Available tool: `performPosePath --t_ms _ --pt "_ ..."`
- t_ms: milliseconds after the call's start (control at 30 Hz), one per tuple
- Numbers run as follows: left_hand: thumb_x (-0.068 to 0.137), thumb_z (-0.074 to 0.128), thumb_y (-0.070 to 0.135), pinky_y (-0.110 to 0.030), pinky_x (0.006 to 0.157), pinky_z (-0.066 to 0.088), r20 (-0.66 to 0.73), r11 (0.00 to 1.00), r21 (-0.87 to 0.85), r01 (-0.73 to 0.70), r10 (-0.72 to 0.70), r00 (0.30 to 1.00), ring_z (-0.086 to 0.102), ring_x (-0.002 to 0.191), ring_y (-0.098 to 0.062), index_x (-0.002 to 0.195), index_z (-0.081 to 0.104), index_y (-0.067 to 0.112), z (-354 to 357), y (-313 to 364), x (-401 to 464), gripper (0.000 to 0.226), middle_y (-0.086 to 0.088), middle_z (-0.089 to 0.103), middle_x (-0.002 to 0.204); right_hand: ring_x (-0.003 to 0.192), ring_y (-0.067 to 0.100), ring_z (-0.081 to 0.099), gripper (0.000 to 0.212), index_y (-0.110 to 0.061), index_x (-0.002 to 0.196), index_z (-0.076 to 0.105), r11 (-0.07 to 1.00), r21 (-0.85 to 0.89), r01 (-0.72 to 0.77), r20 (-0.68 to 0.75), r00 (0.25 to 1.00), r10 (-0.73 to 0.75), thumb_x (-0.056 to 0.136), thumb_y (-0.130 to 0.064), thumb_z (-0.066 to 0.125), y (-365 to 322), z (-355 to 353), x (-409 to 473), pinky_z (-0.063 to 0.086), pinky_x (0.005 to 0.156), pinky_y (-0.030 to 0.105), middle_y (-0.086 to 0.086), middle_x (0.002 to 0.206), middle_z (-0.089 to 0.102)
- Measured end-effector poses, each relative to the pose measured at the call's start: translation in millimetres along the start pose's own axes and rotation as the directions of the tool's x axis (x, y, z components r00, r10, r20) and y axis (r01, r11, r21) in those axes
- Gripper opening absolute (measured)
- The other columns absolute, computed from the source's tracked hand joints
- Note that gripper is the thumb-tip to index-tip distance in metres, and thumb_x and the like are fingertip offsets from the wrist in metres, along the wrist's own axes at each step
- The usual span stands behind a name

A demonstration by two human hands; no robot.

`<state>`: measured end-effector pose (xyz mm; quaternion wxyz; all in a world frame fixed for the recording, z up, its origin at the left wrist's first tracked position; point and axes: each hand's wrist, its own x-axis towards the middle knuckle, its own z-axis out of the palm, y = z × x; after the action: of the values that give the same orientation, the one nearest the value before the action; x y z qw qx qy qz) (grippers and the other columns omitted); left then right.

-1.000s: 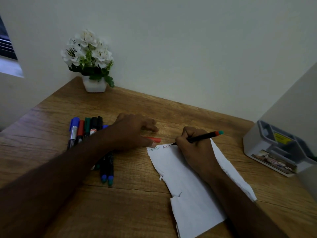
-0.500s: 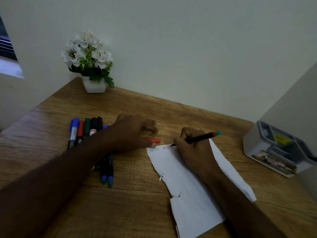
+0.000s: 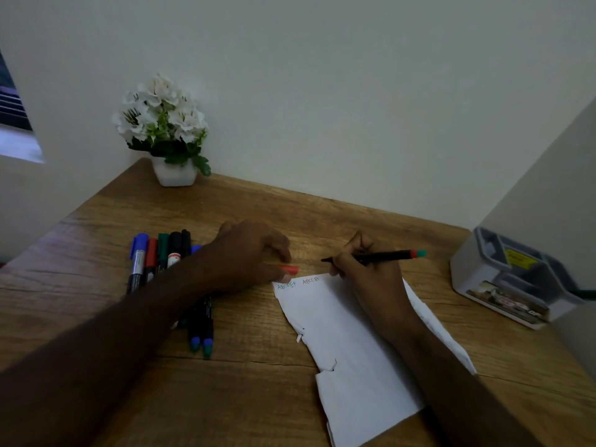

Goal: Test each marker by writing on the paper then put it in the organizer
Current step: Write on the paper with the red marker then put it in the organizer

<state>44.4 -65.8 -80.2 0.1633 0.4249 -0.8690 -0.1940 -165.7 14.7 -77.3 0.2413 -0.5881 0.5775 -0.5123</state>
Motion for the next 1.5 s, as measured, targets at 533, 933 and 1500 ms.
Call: performPosePath --t_ms 533,933,1500 --pt "0.092 0.052 0.037 -0.027 0.080 0.050 -0.242 0.924 -0.234 -0.304 0.248 0.938 0.061 0.092 -0.005 0.103 0.068 0.027 -2.8 20.6 -6.3 0.022 0.018 0.066 0.095 0.052 0.020 0.052 0.020 0.008 0.074 0.048 0.926 0.374 0.057 0.034 0.997 -0.075 0.085 -0.008 0.053 -10.4 -5.4 -1.8 0.045 0.059 0.022 0.014 0.065 0.068" --pt "0.093 0.057 0.021 -0.008 0.069 0.041 -0.239 0.878 -0.283 -0.385 0.324 0.915 0.061 0.085 -0.006 0.100 0.069 0.019 -3.0 28.7 -7.0 0.014 0.013 0.067 0.090 0.059 0.028 0.052 0.010 -0.008 0.075 0.057 0.896 0.445 -0.003 0.125 0.990 -0.059 0.084 -0.006 0.058 -8.5 -3.9 -3.7 0.046 0.061 0.033 0.020 0.069 0.067" --pt "0.087 0.061 0.019 -0.022 0.062 0.049 -0.222 0.764 -0.569 -0.304 0.214 0.951 0.065 0.071 -0.009 0.082 0.072 0.007 6.2 36.0 -9.2 0.016 0.003 0.071 0.076 0.059 0.015 0.054 0.014 -0.013 0.073 0.066 0.920 0.391 -0.027 0.252 0.964 -0.079 0.083 -0.018 0.075 -4.7 -5.1 0.2 0.042 0.056 0.027 0.007 0.063 0.061"
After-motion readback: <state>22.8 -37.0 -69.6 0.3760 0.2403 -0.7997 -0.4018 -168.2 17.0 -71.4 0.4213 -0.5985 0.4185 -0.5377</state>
